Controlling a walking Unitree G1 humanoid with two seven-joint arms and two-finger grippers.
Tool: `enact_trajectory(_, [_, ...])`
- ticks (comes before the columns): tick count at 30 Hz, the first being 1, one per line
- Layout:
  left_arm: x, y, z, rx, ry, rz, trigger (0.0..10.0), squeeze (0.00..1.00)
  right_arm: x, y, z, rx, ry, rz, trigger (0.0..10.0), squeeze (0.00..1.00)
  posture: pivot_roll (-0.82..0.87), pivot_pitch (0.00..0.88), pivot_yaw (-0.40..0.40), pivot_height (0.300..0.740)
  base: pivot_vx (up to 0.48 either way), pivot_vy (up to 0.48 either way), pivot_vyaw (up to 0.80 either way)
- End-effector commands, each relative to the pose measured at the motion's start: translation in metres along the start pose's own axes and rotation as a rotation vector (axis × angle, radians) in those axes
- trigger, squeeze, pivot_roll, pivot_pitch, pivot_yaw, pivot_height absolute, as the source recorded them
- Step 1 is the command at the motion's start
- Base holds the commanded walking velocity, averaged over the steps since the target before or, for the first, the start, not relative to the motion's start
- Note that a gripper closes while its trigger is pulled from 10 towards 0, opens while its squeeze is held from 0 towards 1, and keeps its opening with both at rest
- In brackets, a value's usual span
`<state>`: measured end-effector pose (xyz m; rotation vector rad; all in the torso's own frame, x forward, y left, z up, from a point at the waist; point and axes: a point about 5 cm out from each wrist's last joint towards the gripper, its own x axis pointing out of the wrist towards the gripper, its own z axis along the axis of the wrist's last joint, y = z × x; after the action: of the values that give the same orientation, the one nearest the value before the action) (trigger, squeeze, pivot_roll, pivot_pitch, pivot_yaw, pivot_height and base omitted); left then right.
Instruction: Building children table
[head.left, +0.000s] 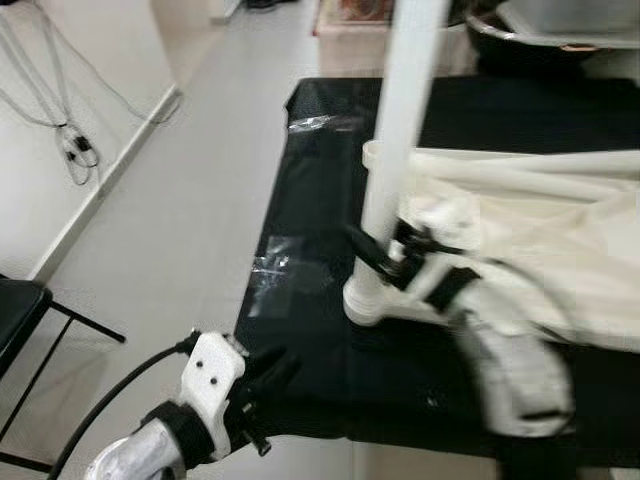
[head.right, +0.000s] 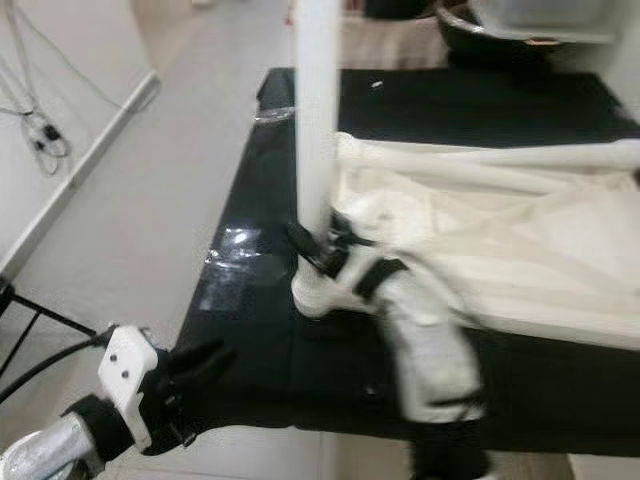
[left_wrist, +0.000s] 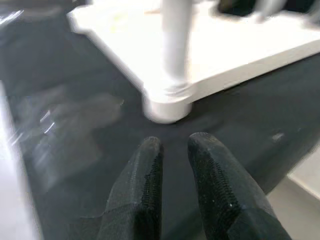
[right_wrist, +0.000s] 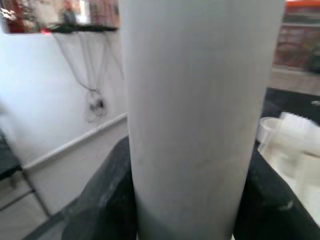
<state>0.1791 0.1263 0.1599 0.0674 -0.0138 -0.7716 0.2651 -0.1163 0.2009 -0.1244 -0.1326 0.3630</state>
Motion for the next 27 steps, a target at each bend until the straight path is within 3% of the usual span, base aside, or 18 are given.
enact_trajectory(1, [0.0,0.0,-0.005,-0.006,0.024,-0.001,10.0,0.0,-0.016,0.006,-0.038,-0.015,0.244,-0.046,0.0,0.0,0.05,0.178,0.027,0.74,0.0,0.0,0.0])
enact_trajectory(3, [0.001,0.0,-0.006,-0.005,0.022,-0.009,10.0,0.0,-0.018,0.01,-0.037,-0.018,0.239,-0.049,0.0,0.0,0.05,0.163,0.024,0.74,0.0,0.0,0.0])
enact_trajectory(6, [0.003,0.002,-0.005,0.002,0.017,-0.014,10.0,0.0,-0.006,0.006,-0.033,-0.007,0.214,-0.033,0.0,0.0,0.05,0.153,0.016,0.74,0.0,0.0,0.0])
enact_trajectory(7, [0.003,0.003,-0.005,0.005,0.016,-0.008,10.0,0.0,-0.005,0.006,-0.031,-0.01,0.205,-0.035,4.0,0.0,0.05,0.155,0.016,0.74,0.0,0.0,0.0])
enact_trajectory(9, [0.003,0.004,-0.005,0.007,0.015,-0.003,10.0,0.0,-0.004,0.006,-0.03,-0.014,0.198,-0.036,4.0,0.0,0.05,0.155,0.016,0.74,0.0,0.0,0.0])
enact_trajectory(10, [0.003,0.005,-0.005,0.006,0.015,0.004,10.0,0.0,0.001,0.005,-0.022,0.026,0.142,0.006,10.0,0.05,0.05,0.155,0.018,0.74,0.0,0.0,0.0])
enact_trajectory(11, [0.003,0.004,-0.005,0.006,0.014,0.005,10.0,0.0,0.002,0.006,-0.018,0.045,0.119,0.012,10.0,0.05,0.05,0.155,0.018,0.74,0.0,0.0,0.0])
enact_trajectory(12, [0.003,0.003,-0.005,0.004,0.016,0.003,10.0,0.0,0.004,0.009,-0.012,0.093,0.072,0.073,10.0,1.0,0.05,0.159,0.02,0.74,0.0,0.0,0.0])
enact_trajectory(14, [0.003,0.002,-0.006,0.002,0.016,0.001,10.0,0.0,0.005,0.011,-0.007,0.122,0.042,0.113,10.0,1.0,0.05,0.16,0.02,0.74,0.0,0.0,0.0])
enact_trajectory(16, [0.003,0.001,-0.006,-0.003,0.017,-0.002,10.0,0.0,0.004,0.016,0.005,0.18,-0.018,0.244,10.0,1.0,0.04,0.162,0.02,0.74,0.0,0.0,0.0])
enact_trajectory(18, [0.003,0.0,-0.007,-0.006,0.018,-0.002,10.0,0.0,0.004,0.01,0.014,0.167,-0.053,0.379,10.0,1.0,0.05,0.165,0.02,0.74,0.0,0.0,0.0])
enact_trajectory(19, [0.003,0.0,-0.007,-0.007,0.019,-0.002,10.0,0.0,0.004,0.004,0.017,0.114,-0.061,0.432,10.0,1.0,0.05,0.171,0.018,0.74,0.0,0.0,0.0])
enact_trajectory(21, [0.003,-0.001,-0.007,-0.008,0.02,-0.001,10.0,0.0,0.004,-0.001,0.019,0.081,-0.061,0.484,10.0,1.0,0.05,0.174,0.019,0.74,0.0,0.0,0.0])
enact_trajectory(22, [0.003,-0.001,-0.007,-0.009,0.02,-0.001,10.0,0.0,0.006,-0.006,0.019,0.043,-0.05,0.536,10.0,0.0,0.05,0.179,0.02,0.74,0.0,0.0,0.0])
enact_trajectory(27, [0.002,-0.001,-0.007,-0.01,0.022,0.001,10.0,0.0,0.012,-0.016,0.02,0.011,-0.037,0.611,10.0,0.0,0.06,0.184,0.02,0.74,0.0,0.0,0.0])
